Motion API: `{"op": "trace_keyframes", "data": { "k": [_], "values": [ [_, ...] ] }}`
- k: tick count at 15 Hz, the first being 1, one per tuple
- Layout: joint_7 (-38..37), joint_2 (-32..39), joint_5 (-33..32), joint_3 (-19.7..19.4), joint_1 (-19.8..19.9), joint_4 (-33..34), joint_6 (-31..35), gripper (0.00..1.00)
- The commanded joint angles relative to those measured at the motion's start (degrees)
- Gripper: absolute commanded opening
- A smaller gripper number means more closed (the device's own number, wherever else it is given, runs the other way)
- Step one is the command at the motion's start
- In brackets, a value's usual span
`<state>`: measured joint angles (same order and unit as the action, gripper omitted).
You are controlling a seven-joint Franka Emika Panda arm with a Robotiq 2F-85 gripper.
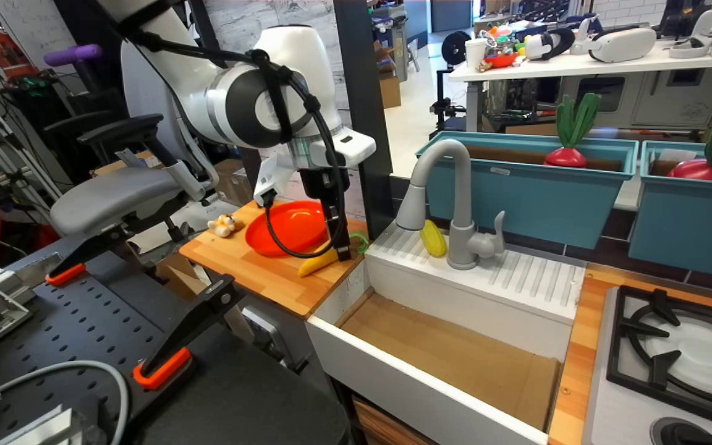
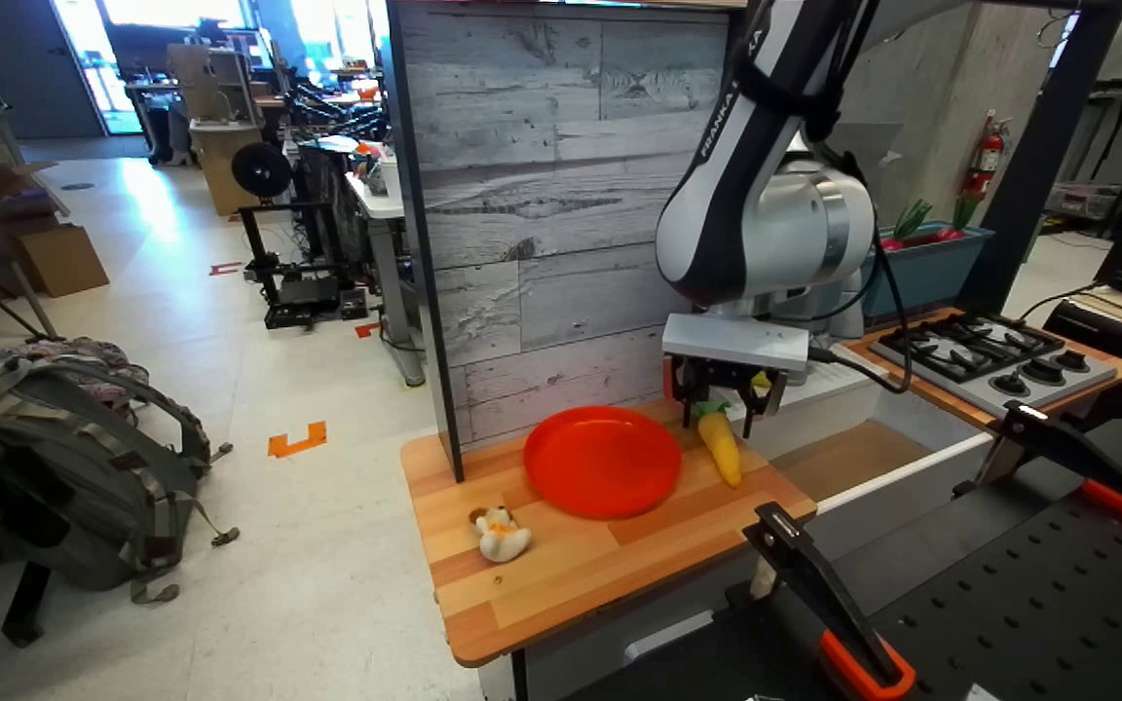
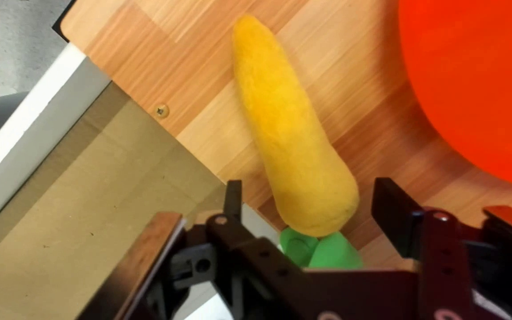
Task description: Put the toy carrot on the red plate
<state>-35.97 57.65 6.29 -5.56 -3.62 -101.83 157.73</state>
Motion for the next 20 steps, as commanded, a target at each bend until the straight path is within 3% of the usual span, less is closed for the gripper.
{"op": "trace_keyframes", "data": {
  "k": [1,7,13,20],
  "values": [
    [2.97,0.23,2.41,0.53,0.25,0.36,0.76,0.44],
    [4.49,-6.31,3.55,1.59,-0.86,-9.27,4.83,0.02],
    [4.20,-14.50,5.92,3.65,-3.61,-19.22,12.60,0.03],
    [3.92,-13.01,9.24,7.99,-5.34,-14.24,11.29,0.03]
  ]
}}
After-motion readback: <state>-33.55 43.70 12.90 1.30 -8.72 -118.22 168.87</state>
